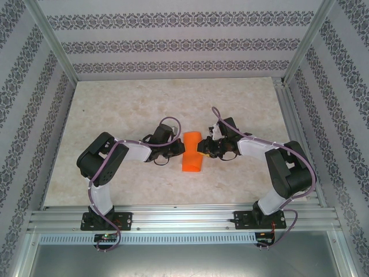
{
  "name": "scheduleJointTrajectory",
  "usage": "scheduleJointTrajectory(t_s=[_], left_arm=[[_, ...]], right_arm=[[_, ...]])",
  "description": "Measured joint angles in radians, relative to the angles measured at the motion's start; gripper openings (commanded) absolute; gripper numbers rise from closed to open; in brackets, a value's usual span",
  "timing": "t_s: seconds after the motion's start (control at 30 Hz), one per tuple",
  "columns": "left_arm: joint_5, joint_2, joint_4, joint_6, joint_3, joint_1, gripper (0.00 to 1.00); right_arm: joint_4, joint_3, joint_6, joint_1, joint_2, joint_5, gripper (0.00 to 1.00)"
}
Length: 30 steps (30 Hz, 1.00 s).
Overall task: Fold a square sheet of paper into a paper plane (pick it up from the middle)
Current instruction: Fold the square sheet of paper in half at the center of the table.
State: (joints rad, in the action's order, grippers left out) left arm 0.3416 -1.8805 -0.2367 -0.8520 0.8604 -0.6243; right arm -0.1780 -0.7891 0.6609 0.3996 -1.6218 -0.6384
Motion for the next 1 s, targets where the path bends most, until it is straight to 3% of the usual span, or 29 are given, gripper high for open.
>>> scheduleJointTrajectory(t_s=[0.57, 1.0], left_arm=[[0.0, 0.0, 0.04, 0.032, 0.02, 0.0, 0.0], [0.0, 0.0, 0.066, 0.035, 0.032, 0.0, 0.0]], right_arm=[[0.102, 0.103, 0.052, 0.026, -0.008, -0.038, 0.26], [0.111, 0.104, 0.053, 0.026, -0.016, -0.042, 0.3]])
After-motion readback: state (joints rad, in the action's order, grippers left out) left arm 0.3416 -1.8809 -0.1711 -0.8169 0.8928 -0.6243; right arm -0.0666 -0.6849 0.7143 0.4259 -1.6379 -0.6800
